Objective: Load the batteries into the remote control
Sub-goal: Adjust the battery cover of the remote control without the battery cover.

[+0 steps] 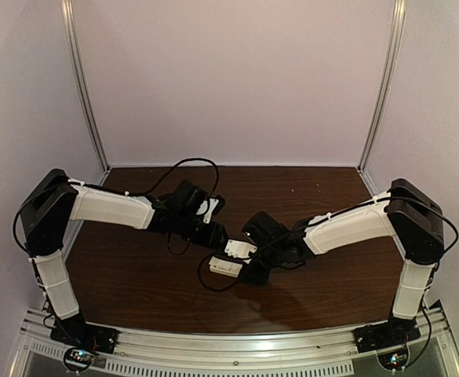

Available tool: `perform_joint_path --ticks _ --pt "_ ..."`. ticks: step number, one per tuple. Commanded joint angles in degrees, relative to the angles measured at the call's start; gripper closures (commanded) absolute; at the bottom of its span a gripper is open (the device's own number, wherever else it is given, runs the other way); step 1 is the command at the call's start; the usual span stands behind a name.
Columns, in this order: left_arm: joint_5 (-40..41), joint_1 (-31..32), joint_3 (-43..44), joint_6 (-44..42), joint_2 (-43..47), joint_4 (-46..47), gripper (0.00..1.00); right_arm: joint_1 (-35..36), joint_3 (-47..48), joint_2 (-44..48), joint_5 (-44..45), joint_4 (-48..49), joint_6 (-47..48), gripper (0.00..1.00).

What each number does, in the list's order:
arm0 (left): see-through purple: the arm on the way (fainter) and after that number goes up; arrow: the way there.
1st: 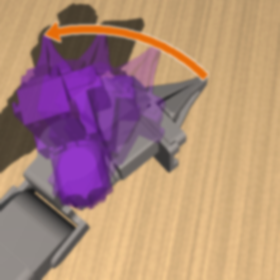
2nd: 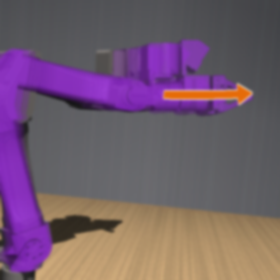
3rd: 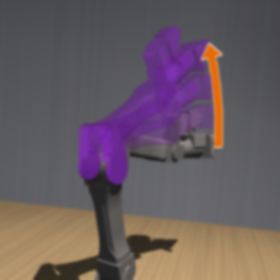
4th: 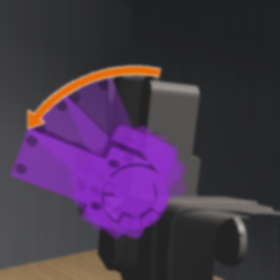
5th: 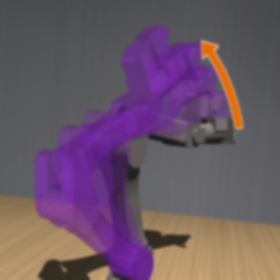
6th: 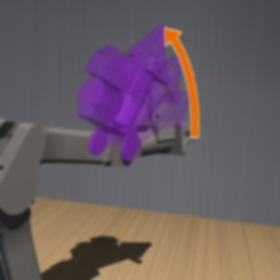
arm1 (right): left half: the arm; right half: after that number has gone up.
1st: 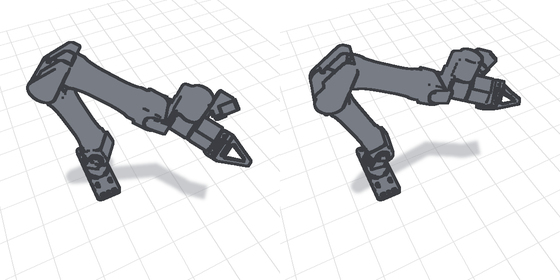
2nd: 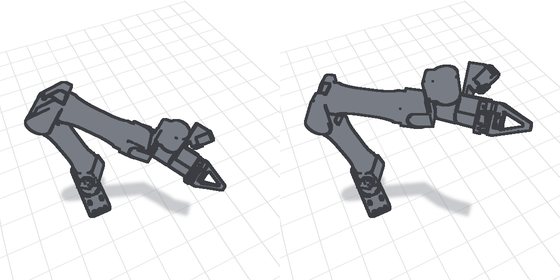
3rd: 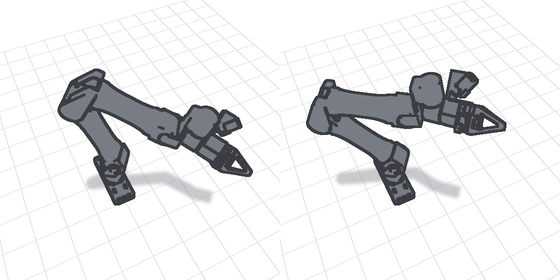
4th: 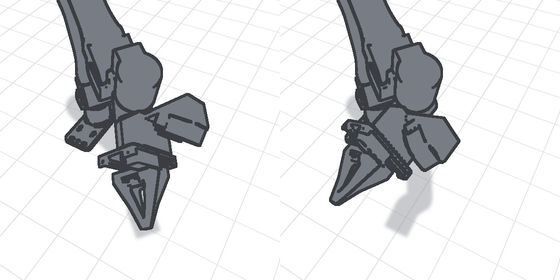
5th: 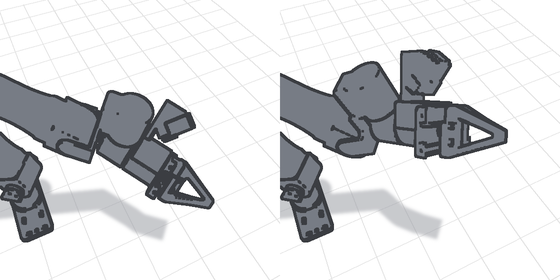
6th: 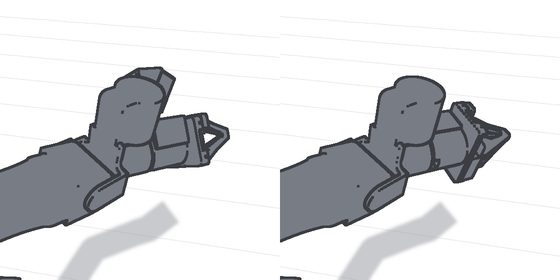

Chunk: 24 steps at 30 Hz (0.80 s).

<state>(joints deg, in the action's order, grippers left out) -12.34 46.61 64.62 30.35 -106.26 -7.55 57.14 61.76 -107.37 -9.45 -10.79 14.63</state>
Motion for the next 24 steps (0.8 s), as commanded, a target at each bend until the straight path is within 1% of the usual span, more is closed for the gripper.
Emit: perform_joint_path --ticks 1,4,9,14,19,24 --pt "0.39 -0.07 0.8 0.2 -0.93 0.93 0.49 0.03 -0.67 0.32 -1.17 1.34 -0.19 0.43" --pt "-0.05 -0.7 0.24 0.37 -0.58 1.27 0.49 -0.02 -1.42 1.07 -0.91 2.32 -0.56 0.38" --pt "0.12 -1.38 0.0 0.32 -0.74 1.19 0.49 -0.11 -1.97 1.39 -0.38 2.39 -0.87 0.38" --pt "1.08 -1.43 -0.45 -0.23 -0.91 0.62 0.49 -0.5 -2.08 1.38 -0.19 2.15 -1.06 0.42" --pt "2.14 -1.43 -1.15 -0.26 -1.4 0.41 0.5 -0.54 -1.43 0.79 -0.42 1.93 -1.25 0.49" --pt "3.56 -1.52 -1.78 0.06 -2.32 0.49 0.51 -0.54 -1.46 0.42 -1.18 2.0 -1.55 0.5"
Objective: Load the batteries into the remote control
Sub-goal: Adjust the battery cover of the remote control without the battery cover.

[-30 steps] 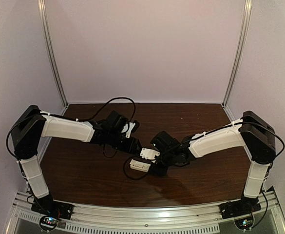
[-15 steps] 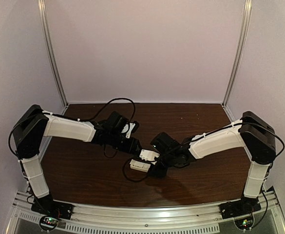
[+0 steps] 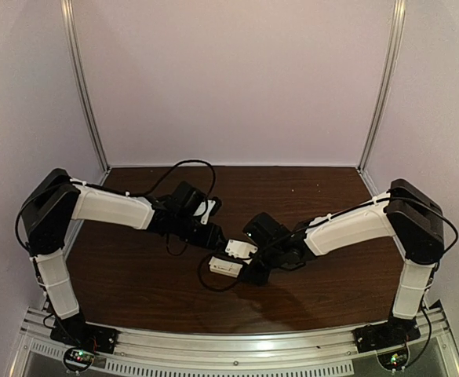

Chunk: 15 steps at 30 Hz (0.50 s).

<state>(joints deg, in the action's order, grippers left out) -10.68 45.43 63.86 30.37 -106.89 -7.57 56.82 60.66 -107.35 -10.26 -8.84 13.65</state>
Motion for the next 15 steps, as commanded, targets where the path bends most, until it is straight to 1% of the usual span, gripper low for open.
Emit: perform_joint_path --ticks 1,15 --pt "2.09 -0.34 -1.01 0.04 -1.92 0.47 0.51 -0.22 -0.41 0.43 -0.39 0.11 -0.56 0.5" --pt "2.75 -0.28 -2.06 -1.01 -3.2 -0.82 0.55 -0.22 0.36 -0.25 -0.68 -0.17 -0.88 0.55"
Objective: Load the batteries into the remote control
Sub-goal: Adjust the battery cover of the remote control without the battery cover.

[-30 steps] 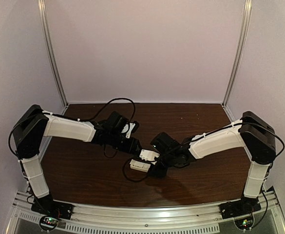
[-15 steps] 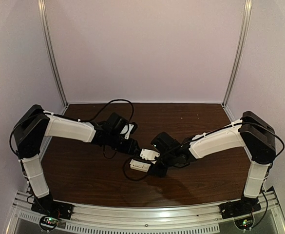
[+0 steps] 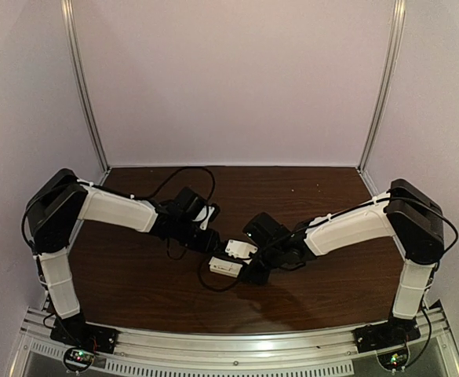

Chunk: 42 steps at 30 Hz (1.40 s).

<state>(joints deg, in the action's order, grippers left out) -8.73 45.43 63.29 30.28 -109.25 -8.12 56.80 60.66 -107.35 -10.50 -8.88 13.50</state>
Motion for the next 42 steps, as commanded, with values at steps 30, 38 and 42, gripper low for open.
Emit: perform_joint_path --ticks 30,38,42 --pt "1.1 2.18 -7.17 -1.36 3.93 1.86 0.58 -0.19 2.13 -2.25 -0.5 -0.34 -2.1 0.71" --pt "0.98 2.29 -6.83 -1.71 5.15 3.47 0.53 -0.09 1.96 -2.16 -1.35 -0.69 -0.46 0.72" --pt "-0.68 2.29 -5.84 -2.14 5.1 4.66 0.51 -0.12 1.96 -1.93 -1.32 -1.12 0.25 0.73"
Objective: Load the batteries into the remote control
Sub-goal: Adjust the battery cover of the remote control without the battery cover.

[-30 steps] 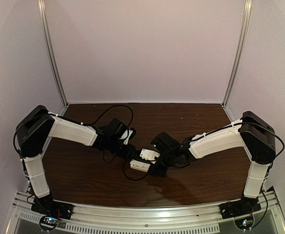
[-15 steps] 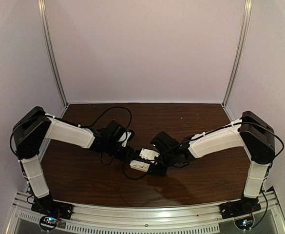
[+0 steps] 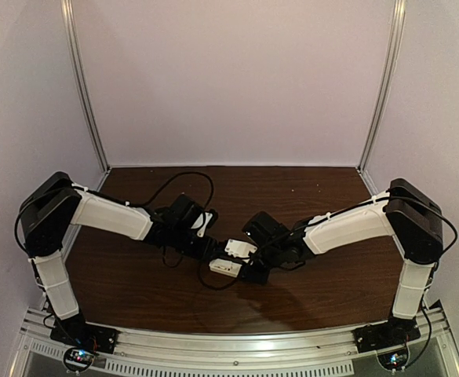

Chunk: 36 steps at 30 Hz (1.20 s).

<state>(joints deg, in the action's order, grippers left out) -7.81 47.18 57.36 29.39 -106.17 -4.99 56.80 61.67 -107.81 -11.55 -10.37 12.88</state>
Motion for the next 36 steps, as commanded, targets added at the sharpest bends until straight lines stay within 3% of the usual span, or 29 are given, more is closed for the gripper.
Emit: perform_joint_path --ticks 1,16,36 --pt "-2.01 0.55 0.23 -1.26 1.94 1.83 0.51 -0.06 0.99 -1.5 -0.35 0.35 0.95 0.73" --pt "-7.18 0.71 1.15 -3.26 0.91 4.55 0.48 -0.11 1.52 -1.7 -0.59 -0.04 1.24 0.74" --pt "-7.71 1.5 1.26 -4.16 -1.2 4.22 0.48 -0.11 1.7 -2.08 -0.68 -0.09 1.36 0.76"
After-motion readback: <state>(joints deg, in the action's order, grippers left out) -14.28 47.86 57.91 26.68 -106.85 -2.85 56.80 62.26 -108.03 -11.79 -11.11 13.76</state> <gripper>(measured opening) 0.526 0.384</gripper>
